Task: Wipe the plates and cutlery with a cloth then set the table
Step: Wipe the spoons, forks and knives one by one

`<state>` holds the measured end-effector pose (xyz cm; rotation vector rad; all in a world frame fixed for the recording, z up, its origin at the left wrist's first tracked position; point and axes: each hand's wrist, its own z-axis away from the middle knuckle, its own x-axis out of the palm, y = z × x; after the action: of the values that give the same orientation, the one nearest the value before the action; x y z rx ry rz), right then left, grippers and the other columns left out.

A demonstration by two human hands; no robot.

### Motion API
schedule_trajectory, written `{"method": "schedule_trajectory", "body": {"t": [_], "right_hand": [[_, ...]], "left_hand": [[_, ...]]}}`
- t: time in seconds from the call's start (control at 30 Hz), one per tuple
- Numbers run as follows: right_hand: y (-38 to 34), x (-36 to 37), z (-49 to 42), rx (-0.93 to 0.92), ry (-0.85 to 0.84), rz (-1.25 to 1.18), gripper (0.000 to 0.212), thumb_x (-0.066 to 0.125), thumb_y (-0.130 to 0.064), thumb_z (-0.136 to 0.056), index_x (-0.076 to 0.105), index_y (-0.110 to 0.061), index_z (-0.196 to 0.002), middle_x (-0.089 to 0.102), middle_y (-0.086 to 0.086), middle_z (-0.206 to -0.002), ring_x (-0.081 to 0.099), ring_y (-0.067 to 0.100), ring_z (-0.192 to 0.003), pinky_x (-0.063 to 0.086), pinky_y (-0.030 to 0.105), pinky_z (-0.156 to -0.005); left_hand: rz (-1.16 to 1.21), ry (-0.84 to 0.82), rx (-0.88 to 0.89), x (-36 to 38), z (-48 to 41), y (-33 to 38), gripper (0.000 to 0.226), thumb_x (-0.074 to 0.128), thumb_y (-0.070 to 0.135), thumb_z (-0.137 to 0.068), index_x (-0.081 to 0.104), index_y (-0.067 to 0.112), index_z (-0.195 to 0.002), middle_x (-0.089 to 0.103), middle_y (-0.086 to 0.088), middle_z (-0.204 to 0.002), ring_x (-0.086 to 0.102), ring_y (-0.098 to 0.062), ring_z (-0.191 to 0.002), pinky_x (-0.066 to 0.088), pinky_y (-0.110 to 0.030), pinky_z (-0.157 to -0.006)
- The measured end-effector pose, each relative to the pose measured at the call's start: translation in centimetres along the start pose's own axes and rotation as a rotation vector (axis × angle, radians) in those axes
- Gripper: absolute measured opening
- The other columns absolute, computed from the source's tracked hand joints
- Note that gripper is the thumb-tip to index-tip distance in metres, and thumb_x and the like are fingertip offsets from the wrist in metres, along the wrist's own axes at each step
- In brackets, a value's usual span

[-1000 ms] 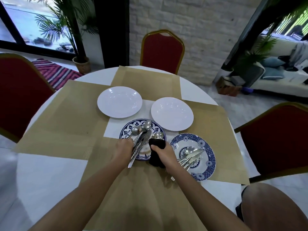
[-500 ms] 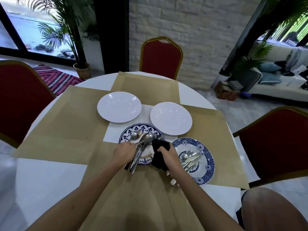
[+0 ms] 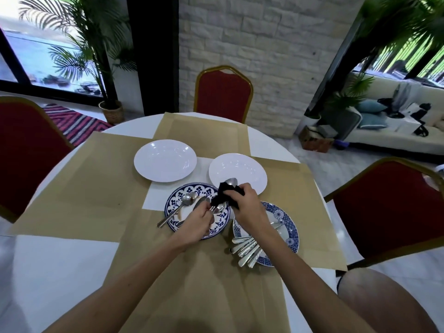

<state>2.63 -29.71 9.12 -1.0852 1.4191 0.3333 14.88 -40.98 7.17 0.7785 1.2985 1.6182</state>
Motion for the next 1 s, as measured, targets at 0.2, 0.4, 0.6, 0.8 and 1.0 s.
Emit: {"method": "schedule_trajectory", "body": {"t": [0.2,0.4,0.6,0.8,1.0], "right_hand": [[-1.1,-1.6,-0.5,0.134,0.062,0.104,0.042,0.054,-0.005,-0.090,0.059,-0.021,-0.129,0.044,0.015,-0.122,0.046,0.035,-0.106,0.049,0.042,-0.080],[-1.3,-2.3,-0.1,0.142,0.018,0.175,0.045,0.049,-0.006,-0.092,0.053,-0.022,-0.134,0.040,0.014,-0.128,0.042,0.033,-0.111,0.048,0.042,-0.082],[-1.8,-1.6,0.3,0.004,0.090,0.196,0.048,0.058,0.005,-0.081,0.063,-0.018,-0.123,0.050,0.019,-0.113,0.051,0.038,-0.094,0.051,0.044,-0.067],[0.7,-3.2,-1.3,0.373,0.136,-0.122,0.044,0.050,-0.006,-0.093,0.059,-0.029,-0.130,0.046,0.009,-0.114,0.049,0.022,-0.093,0.044,0.026,-0.076],[0.6,-5.3,-1.4,0.568,0.260,-0.712,0.033,0.052,-0.018,-0.095,0.065,-0.040,-0.075,0.061,-0.010,-0.067,0.056,0.017,-0.064,0.044,0.025,-0.061]], "left_hand": [[0.007,-0.001,0.094,0.9,0.9,0.1,0.020,0.032,0.018,-0.104,0.042,0.019,-0.086,0.032,0.007,-0.059,0.026,-0.005,-0.048,0.025,-0.022,-0.047],[0.012,0.023,0.098,1.1,1.5,0.2,0.020,0.032,0.016,-0.103,0.044,0.017,-0.087,0.033,0.009,-0.057,0.028,-0.004,-0.047,0.026,-0.021,-0.045],[0.033,0.055,0.115,1.3,1.5,1.4,0.021,0.030,0.015,-0.104,0.042,0.015,-0.086,0.030,0.004,-0.059,0.025,-0.006,-0.048,0.024,-0.023,-0.047],[-0.280,0.013,0.130,1.1,2.2,1.2,0.021,0.033,0.023,-0.103,0.053,0.020,-0.097,0.043,0.004,-0.063,0.039,-0.013,-0.055,0.039,-0.028,-0.053],[-0.282,0.136,0.042,0.4,1.6,1.2,0.056,0.030,0.050,-0.099,0.062,0.004,-0.098,0.038,0.005,-0.051,0.042,-0.016,-0.054,0.050,-0.037,-0.076]]}}
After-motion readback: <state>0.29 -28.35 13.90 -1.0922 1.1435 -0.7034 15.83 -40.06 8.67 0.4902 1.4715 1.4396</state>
